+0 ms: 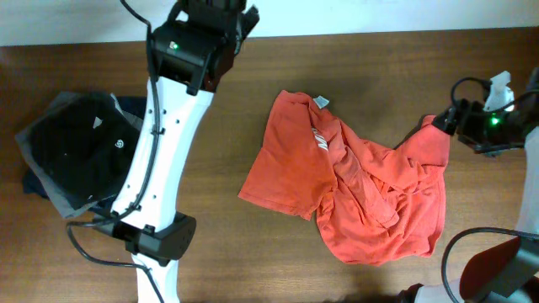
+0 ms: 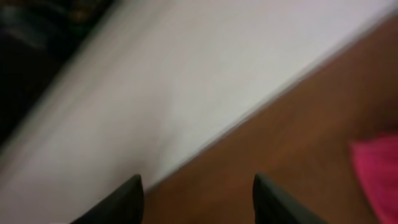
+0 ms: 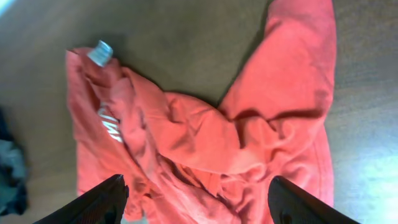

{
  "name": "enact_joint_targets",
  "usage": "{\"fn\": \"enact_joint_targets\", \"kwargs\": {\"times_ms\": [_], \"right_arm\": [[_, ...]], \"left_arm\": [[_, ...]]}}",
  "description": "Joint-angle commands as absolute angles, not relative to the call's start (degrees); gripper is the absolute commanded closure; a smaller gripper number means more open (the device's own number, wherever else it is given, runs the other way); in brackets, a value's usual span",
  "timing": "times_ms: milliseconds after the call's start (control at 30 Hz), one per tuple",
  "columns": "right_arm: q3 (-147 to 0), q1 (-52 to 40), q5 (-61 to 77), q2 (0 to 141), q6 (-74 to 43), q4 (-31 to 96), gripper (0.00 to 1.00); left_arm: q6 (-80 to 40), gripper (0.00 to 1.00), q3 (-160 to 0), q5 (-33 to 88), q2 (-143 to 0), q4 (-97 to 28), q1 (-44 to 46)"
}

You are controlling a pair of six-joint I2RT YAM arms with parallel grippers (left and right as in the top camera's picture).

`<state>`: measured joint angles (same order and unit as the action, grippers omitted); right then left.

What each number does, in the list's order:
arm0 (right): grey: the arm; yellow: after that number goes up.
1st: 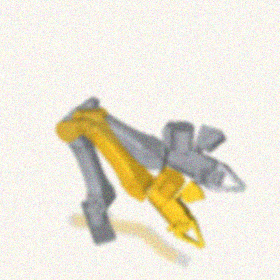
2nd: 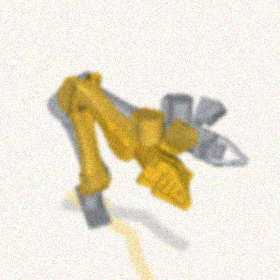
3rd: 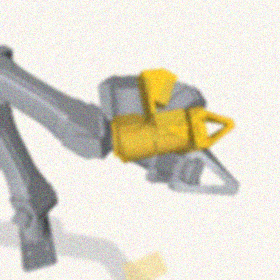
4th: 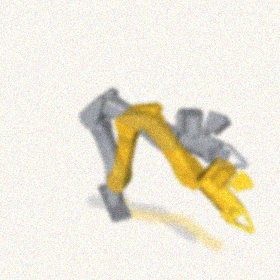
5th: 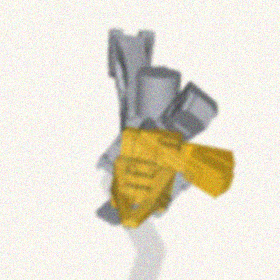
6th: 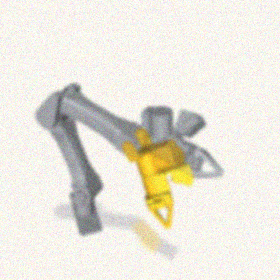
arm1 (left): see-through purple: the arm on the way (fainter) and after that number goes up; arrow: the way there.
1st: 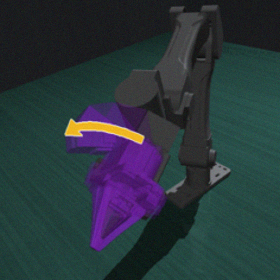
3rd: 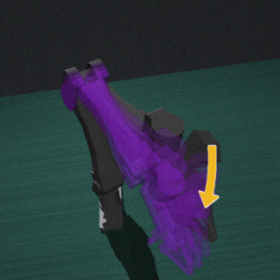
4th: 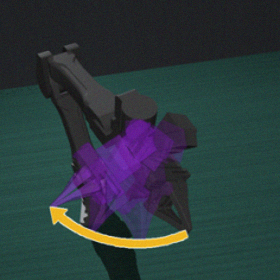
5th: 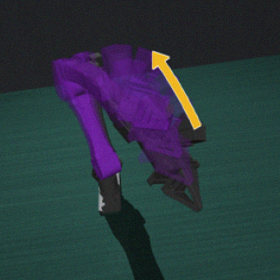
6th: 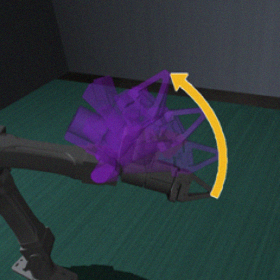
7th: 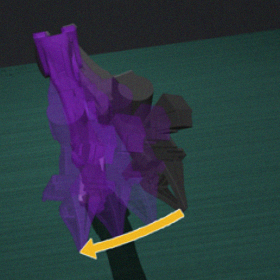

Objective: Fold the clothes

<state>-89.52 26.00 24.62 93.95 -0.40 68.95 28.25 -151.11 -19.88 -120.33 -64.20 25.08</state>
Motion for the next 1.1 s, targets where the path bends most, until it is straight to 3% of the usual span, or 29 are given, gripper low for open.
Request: {"fn": "enact_joint_targets", "kwargs": {"times_ms": [0,200,400,500,767,1067], "right_arm": [[-87.0,23.6,16.1,95.1,-5.0,69.6,0.23],[-83.0,22.8,16.0,97.1,-5.0,69.6,0.23],[-82.7,22.9,16.0,97.1,-5.0,69.8,0.23],[-82.7,22.9,16.0,97.1,-5.0,70.0,0.23],[-82.7,22.9,16.0,97.1,-5.0,70.3,0.23],[-82.7,22.9,16.1,97.1,-5.0,70.3,0.23]], "left_arm": [[27.9,0.43,-150.9,0.6,-119.4,-68.6,23.8],[27.9,0.4,-146.2,5.8,-122.4,-79.9,23.5],[21.2,0.37,-134.3,7.9,-124.2,-78.9,21.1],[21.0,0.36,-124.7,16.7,-124.8,-75.8,19.8],[19.5,0.36,-108.0,19.3,-127.7,-67.4,19.7],[18.0,0.36,-104.0,22.6,-133.6,-60.7,20.4]]}}
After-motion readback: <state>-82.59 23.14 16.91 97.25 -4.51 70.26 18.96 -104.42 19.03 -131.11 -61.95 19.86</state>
